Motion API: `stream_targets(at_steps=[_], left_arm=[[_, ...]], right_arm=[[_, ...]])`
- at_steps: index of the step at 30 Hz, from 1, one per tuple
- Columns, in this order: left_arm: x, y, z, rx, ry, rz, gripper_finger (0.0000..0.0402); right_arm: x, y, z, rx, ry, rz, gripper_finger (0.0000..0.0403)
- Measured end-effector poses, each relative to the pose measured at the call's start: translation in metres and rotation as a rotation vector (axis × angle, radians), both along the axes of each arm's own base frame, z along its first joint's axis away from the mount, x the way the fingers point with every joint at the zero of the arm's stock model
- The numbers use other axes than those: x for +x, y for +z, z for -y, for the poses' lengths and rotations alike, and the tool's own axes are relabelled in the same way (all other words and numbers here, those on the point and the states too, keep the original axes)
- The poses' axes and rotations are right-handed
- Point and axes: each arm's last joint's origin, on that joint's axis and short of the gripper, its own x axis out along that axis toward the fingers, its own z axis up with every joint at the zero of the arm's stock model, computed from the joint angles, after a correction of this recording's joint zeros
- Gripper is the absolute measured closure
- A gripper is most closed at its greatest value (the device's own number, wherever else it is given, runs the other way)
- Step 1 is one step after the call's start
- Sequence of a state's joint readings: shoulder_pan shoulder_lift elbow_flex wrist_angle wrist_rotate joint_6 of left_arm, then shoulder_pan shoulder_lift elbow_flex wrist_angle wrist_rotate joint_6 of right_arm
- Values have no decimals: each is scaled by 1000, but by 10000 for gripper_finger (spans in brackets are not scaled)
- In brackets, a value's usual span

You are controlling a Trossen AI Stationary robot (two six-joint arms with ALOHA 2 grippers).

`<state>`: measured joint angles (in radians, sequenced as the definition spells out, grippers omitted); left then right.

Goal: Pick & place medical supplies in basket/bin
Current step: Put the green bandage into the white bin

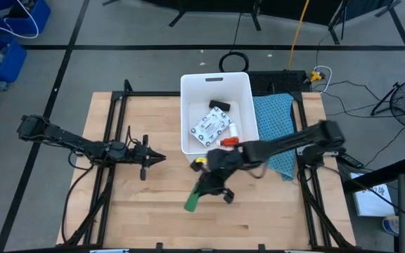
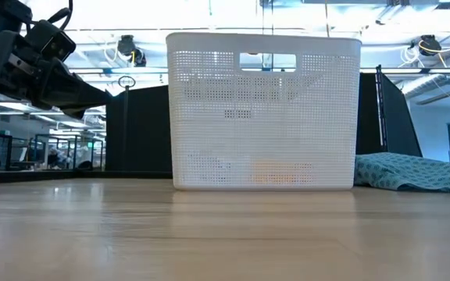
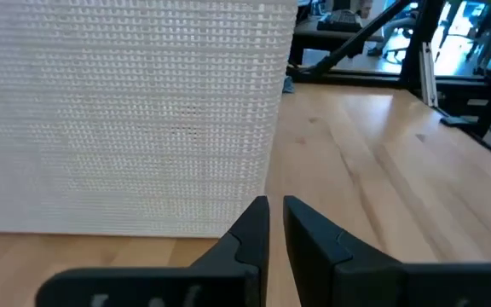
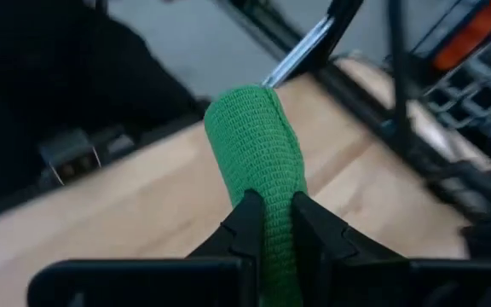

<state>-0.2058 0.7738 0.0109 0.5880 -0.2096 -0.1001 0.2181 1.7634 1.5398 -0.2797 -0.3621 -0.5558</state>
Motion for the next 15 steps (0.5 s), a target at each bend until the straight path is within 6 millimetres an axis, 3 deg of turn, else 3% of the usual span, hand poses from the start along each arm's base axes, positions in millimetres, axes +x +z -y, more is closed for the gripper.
stream_targets(at_steps=[7,12,15], left_arm=[[0,0,0,-78,23,-1,360],[0,-1,-1,-138,44,-2,360],[0,-1,-1,-165,53,-8,360]], right_arm=[[-57,81,5,162,-161,123,372],[-106,98,-1,208,-274,187,372],[-136,96,-2,211,-370,243,372]])
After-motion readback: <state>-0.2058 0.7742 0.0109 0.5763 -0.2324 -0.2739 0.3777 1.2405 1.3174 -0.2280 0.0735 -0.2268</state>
